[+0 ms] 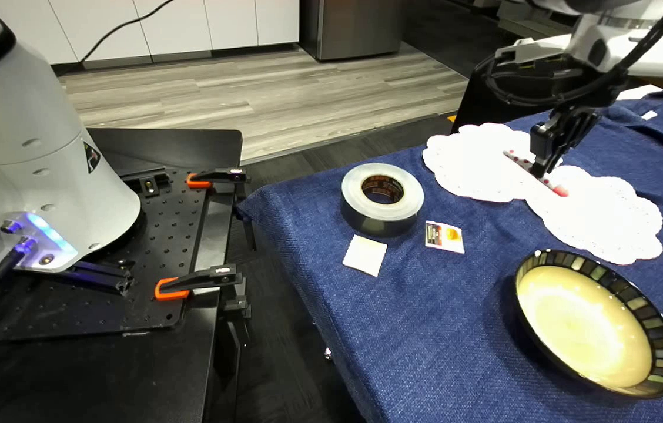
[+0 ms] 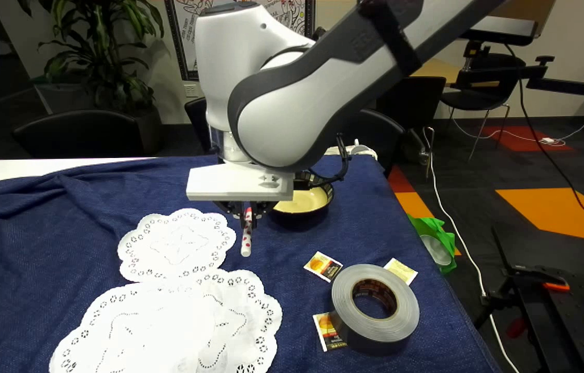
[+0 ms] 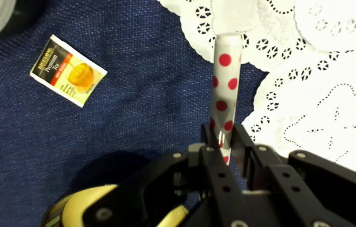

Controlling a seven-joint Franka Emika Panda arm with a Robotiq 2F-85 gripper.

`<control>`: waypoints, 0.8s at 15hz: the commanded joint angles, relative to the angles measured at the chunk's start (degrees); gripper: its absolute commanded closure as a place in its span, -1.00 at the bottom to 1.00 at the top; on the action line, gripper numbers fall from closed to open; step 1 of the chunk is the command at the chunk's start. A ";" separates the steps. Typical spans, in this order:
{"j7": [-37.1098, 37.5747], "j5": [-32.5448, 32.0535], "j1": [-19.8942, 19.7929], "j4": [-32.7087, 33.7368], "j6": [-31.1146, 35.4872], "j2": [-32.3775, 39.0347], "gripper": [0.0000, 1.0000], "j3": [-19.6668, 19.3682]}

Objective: Remove the marker from the bowl and place it on the table

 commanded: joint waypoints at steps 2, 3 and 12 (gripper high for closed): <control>1.69 -0.30 0.00 6.43 -5.70 5.25 0.91 -0.37; 1.49 -0.27 -0.10 7.17 -6.62 5.92 0.91 -0.36; 0.28 -2.10 0.09 9.55 -12.54 6.68 -0.46 -1.01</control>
